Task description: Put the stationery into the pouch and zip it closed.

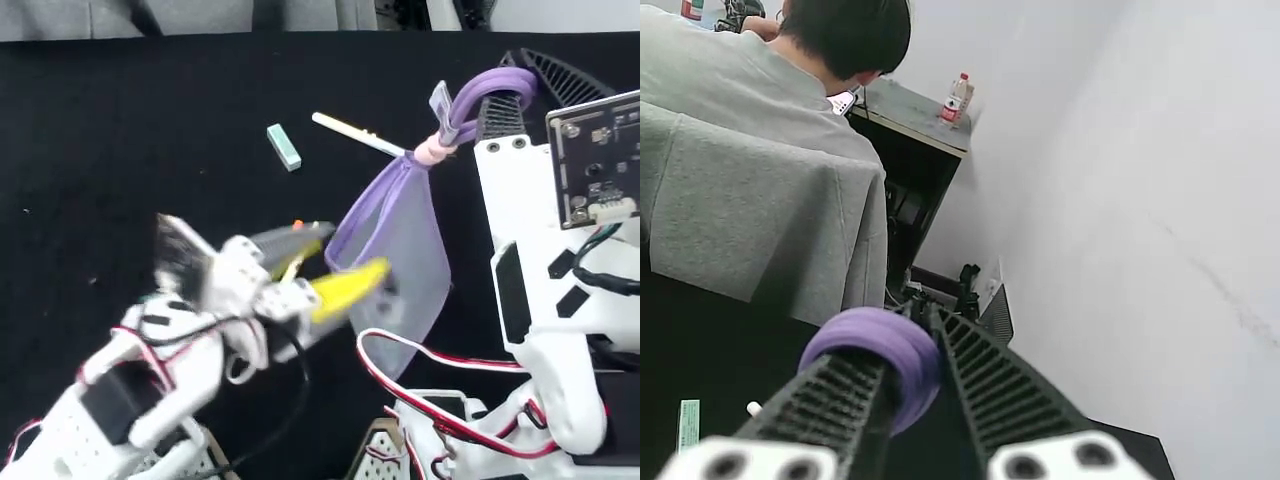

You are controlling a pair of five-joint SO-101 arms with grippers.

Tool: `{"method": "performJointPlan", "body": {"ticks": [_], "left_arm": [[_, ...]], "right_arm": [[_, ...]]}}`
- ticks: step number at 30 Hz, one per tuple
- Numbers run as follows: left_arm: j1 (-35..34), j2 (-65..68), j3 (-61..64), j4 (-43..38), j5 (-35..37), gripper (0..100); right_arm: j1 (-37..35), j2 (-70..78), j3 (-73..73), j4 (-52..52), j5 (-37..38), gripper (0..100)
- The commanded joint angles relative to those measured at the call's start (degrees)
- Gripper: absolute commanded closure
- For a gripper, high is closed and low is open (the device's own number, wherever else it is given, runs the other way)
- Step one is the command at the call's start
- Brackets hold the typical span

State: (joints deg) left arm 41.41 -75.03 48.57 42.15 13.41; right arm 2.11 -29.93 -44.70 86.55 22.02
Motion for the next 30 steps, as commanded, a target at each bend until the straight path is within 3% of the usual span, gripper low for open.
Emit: {"method": "performJointPlan", "body": {"ticks": [1, 7, 11, 15, 19, 30], "left_arm": [[-13.7, -0.4, -11.3, 3.3, 8.4, 75], [-33.5, 1.1, -18.7, 3.4, 20.5, 75], [-40.0, 12.0, -12.8, -6.5, 27.3, 75], [-38.6, 32.0, -11.3, -20.1, 32.2, 77], [-33.8, 52.9, -18.4, -29.0, 32.8, 78], [-26.7, 94.2, -56.5, -21.1, 34.8, 78]], "right_arm": [[-0.4, -0.4, -2.1, -0.3, 0.5, 98.8], [-0.4, -0.4, -2.1, -0.3, 0.5, 98.8], [-0.4, -0.4, -2.1, -0.1, 0.5, 98.8], [-0.4, -0.4, -2.1, -0.1, 0.5, 98.8], [-0.4, -0.6, -2.1, 0.1, 0.5, 98.8], [-0.3, -0.8, -2.5, 2.2, 3.3, 98.8]]}}
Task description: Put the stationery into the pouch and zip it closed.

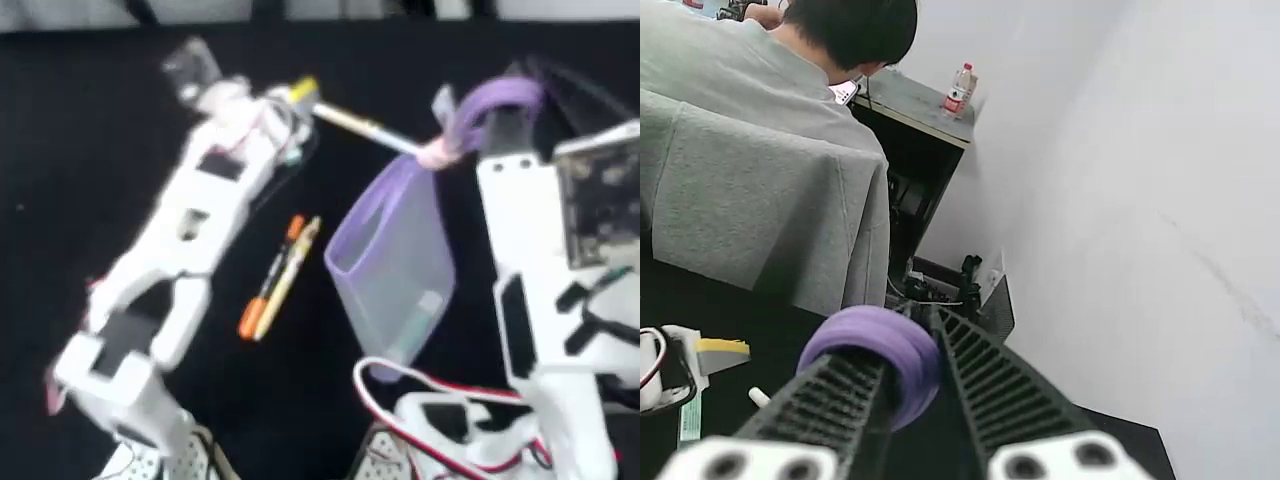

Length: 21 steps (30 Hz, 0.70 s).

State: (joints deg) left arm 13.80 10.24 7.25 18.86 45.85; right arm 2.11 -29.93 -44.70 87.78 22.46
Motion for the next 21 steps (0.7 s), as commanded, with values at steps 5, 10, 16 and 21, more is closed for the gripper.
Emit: {"method": "performJointPlan", "body": {"ticks": [5, 10, 16, 21], "left_arm": [[3.7, 9.0, -18.5, 8.4, 5.0, 78], [3.8, 5.7, -18.6, 16.4, 5.3, 78], [-2.5, -5.0, -18.4, 30.9, 5.4, 78], [-10.9, -7.8, -18.4, 32.6, 5.4, 78]], "right_arm": [[-0.2, -0.5, -2.6, 1.2, 3.6, 98.8], [2.9, -0.8, -2.1, -1.1, 1.1, 98.8], [7.1, -1.2, -2.5, -0.9, 1.2, 98.8], [9.8, -1.2, -2.6, -1.1, 1.2, 98.8]]}}
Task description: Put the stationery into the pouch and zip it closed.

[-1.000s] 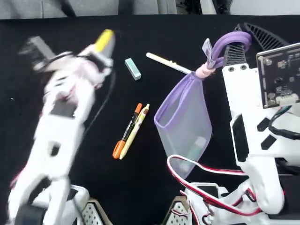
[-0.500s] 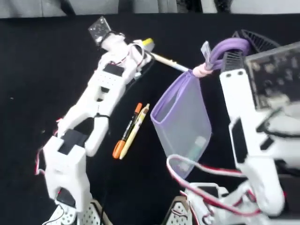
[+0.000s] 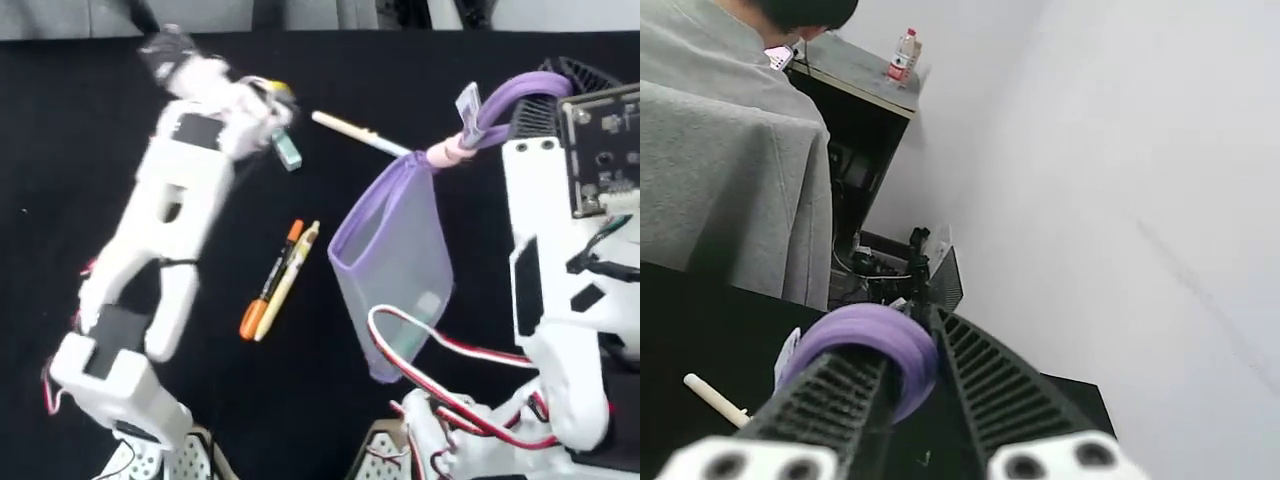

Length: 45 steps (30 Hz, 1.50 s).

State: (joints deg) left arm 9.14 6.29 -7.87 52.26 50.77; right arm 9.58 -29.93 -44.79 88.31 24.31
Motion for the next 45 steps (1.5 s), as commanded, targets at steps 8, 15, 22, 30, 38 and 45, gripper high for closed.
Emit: {"method": "performJointPlan", "body": {"ticks": [8, 15, 22, 30, 38, 45], "left_arm": [[-11.8, 15.6, -4.0, -36.7, -9.6, 77], [-5.0, 40.0, -24.6, -41.5, -37.8, 78], [-9.0, 54.9, -46.5, -30.7, -33.9, 78], [-7.3, 68.0, -66.8, -13.8, -38.7, 77], [-8.2, 68.8, -85.4, 7.9, -13.3, 77], [-6.8, 70.5, -85.1, 8.6, -9.4, 75]], "right_arm": [[2.5, -2.3, -2.5, -1.6, -0.6, 98.8], [2.5, -7.7, -1.9, -0.8, -0.6, 98.8], [2.5, -9.6, -1.9, -0.4, -0.6, 98.8], [2.5, -9.6, -1.9, -0.4, -0.6, 98.8], [2.5, -9.6, -1.9, -0.4, -0.6, 98.8], [2.5, -9.6, -1.9, -0.4, -0.6, 98.8]]}}
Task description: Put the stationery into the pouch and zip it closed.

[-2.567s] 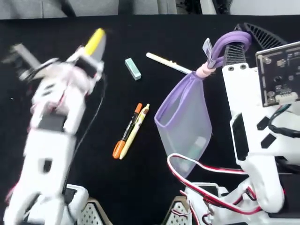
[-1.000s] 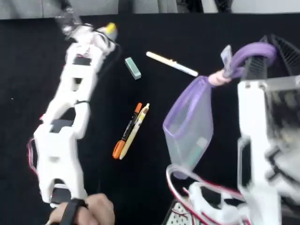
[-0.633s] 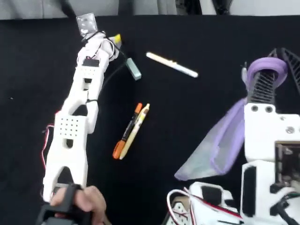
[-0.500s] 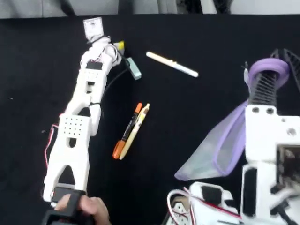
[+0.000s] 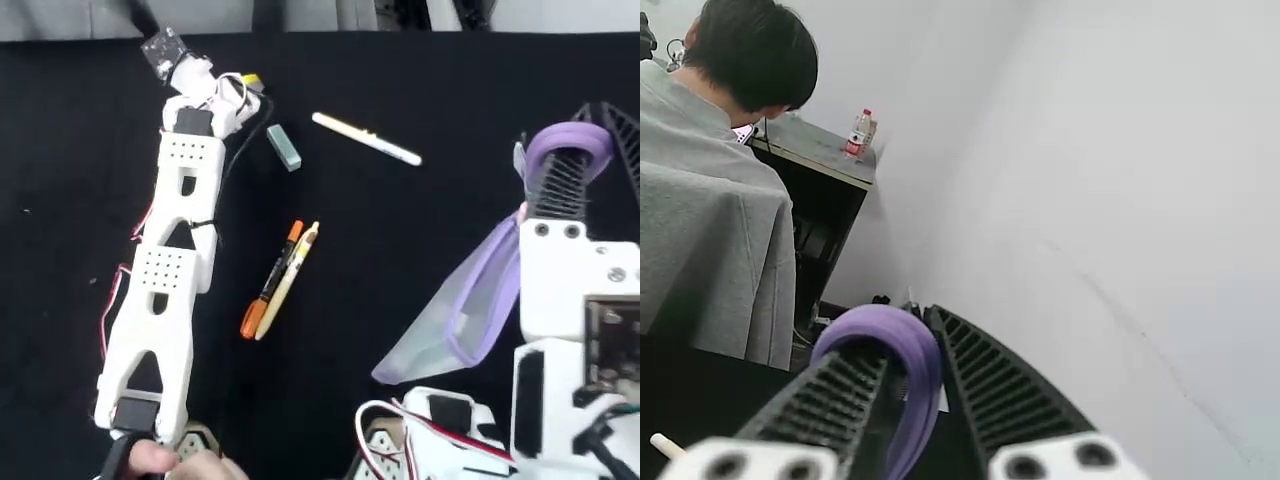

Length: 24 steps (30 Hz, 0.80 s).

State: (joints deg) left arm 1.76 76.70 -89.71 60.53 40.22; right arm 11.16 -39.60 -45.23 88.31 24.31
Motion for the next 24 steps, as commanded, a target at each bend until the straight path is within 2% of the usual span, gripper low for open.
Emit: {"method": "performJointPlan", "body": {"ticks": [1, 11, 15, 24], "left_arm": [[0.4, 0.5, -3.1, 0.4, 1.1, 75], [1.7, 1.4, -5.8, 16.1, 1.0, 74], [5.3, 0.8, -5.8, 23.7, 0.9, 74], [7.3, -2.3, -5.8, 31.4, 0.9, 75]], "right_arm": [[0.9, 0.0, -1.5, -0.4, -0.6, 98.8], [0.9, 0.0, -1.5, -0.4, -0.6, 98.8], [0.9, 0.0, -1.5, -0.4, -0.6, 98.8], [0.9, 0.0, -1.5, -0.4, -0.6, 98.8]]}}
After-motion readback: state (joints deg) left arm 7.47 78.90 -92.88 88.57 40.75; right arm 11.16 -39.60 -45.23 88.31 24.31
